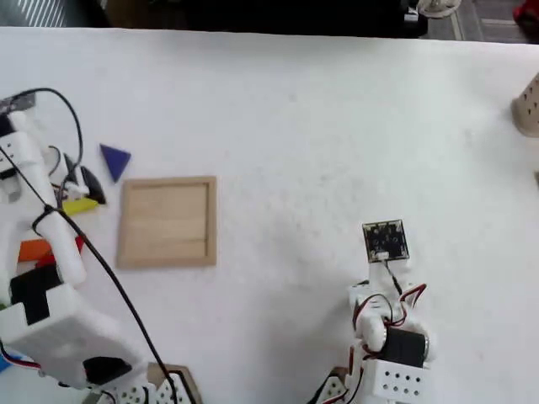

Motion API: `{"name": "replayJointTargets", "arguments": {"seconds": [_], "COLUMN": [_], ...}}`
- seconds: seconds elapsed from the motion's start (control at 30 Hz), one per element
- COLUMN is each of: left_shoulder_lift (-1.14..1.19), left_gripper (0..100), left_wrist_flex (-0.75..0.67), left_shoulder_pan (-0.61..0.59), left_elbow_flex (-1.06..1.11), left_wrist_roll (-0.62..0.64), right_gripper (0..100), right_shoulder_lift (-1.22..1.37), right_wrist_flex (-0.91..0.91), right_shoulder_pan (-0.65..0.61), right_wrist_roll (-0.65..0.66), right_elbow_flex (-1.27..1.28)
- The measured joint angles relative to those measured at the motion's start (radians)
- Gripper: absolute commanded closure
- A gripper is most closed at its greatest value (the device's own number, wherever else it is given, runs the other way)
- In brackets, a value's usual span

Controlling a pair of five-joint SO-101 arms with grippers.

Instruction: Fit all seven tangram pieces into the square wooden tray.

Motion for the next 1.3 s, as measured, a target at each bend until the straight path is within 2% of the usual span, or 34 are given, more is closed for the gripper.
{"name": "replayJointTargets", "arguments": {"seconds": [0.23, 0.43, 0.53, 0.63, 0.8, 1.0, 1.3], "left_shoulder_lift": [-0.061, -0.061, -0.04, 0.06, 0.313, 0.597, 0.928], "left_gripper": [71, 71, 72, 71, 71, 71, 71], "left_wrist_flex": [-0.267, -0.381, -0.364, -0.319, -0.255, -0.166, -0.009], "left_shoulder_pan": [0.061, 0.137, 0.172, 0.175, 0.149, 0.132, 0.127], "left_elbow_flex": [0.158, 0.158, 0.117, 0.012, -0.216, -0.545, -1.059], "left_wrist_roll": [-0.002, -0.023, -0.078, -0.08, 0.083, 0.1, 0.273], "right_gripper": [98.1, 98.1, 98.1, 98.1, 98.1, 98.1, 98.1], "right_shoulder_lift": [0.0, 0.0, 0.0, 0.0, -0.002, -0.002, -0.002], "right_wrist_flex": [0.0, 0.0, 0.0, 0.0, 0.0, 0.0, 0.0], "right_shoulder_pan": [0.049, 0.066, 0.066, 0.066, 0.066, 0.066, 0.066], "right_wrist_roll": [0.003, 0.003, 0.003, 0.003, 0.003, 0.003, 0.003], "right_elbow_flex": [0.0, 0.0, 0.0, 0.0, 0.0, 0.0, 0.0]}}
